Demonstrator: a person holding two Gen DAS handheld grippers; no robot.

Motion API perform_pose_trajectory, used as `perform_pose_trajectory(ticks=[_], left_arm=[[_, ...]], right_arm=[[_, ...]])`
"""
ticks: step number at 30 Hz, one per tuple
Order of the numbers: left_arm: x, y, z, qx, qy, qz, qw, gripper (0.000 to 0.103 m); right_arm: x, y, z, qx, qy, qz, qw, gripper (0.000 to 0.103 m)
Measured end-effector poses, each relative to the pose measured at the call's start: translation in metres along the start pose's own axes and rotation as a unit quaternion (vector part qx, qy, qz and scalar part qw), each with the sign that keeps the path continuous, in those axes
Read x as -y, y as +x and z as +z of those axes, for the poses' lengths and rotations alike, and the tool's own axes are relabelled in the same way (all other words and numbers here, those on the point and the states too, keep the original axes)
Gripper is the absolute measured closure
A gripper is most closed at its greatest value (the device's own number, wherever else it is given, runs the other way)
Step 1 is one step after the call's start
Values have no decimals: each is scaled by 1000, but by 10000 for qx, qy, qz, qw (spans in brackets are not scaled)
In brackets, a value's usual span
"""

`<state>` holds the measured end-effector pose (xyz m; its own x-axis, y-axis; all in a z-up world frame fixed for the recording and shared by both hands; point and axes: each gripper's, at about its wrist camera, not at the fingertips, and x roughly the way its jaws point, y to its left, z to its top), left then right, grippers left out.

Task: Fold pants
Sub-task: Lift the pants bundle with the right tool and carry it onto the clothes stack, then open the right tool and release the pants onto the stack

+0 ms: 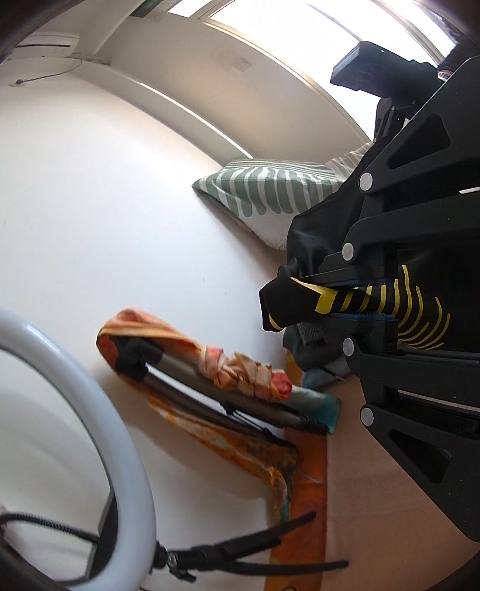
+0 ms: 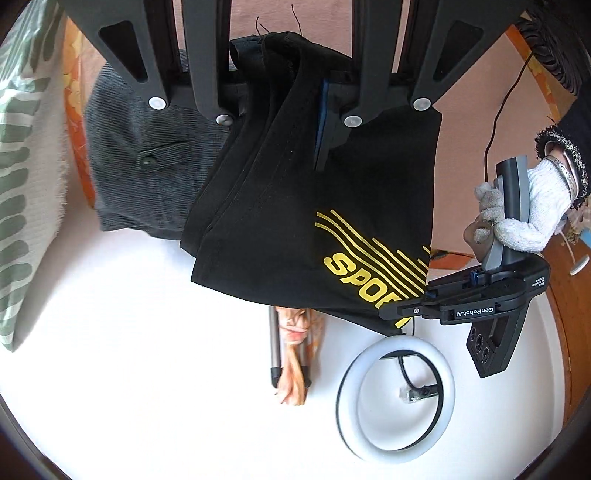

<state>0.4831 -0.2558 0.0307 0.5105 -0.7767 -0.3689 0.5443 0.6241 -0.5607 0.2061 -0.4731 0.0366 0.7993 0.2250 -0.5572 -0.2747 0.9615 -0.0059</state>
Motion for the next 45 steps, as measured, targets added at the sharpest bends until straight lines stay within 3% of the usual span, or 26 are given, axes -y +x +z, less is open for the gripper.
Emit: perform_pose_trajectory(ticks=[6, 13, 23, 26, 29, 32, 34, 37, 40, 45], left_arm=[[38, 50, 16, -30, 250, -223, 9994, 94], [57, 105, 23, -176, 409, -193, 9988, 95], [53, 161, 14, -478, 666, 399, 9958, 94], [43, 172, 14, -625, 631, 785, 9929, 85], [34, 168, 17, -564, 480, 913, 9931, 82], [33, 159, 20, -529, 528, 1002, 9921, 74], [36, 153, 21, -490, 613, 1067, 9912, 70], [37, 142, 22, -446, 605, 1114, 9909, 54], [40, 130, 19, -444, 615, 1086, 9912, 53], [54, 101, 6, -452, 776, 1045, 9905, 52]], right_arm=[[53, -16, 7, 104, -10, -512, 9986, 81], [114, -4, 13, 99, 174, -699, 9973, 81], [174, 45, -12, -158, 862, -159, 9960, 81], [187, 61, -19, -281, 1139, 40, 9931, 81], [199, 73, -26, -370, 1322, -3, 9905, 80], [205, 78, -30, -454, 1448, -103, 9884, 69], [209, 79, -32, -486, 1529, -242, 9868, 54], [214, 75, -34, -512, 1707, -387, 9832, 41], [215, 69, -37, -521, 1846, -634, 9794, 31], [206, 49, -38, -394, 1861, -1027, 9764, 26]])
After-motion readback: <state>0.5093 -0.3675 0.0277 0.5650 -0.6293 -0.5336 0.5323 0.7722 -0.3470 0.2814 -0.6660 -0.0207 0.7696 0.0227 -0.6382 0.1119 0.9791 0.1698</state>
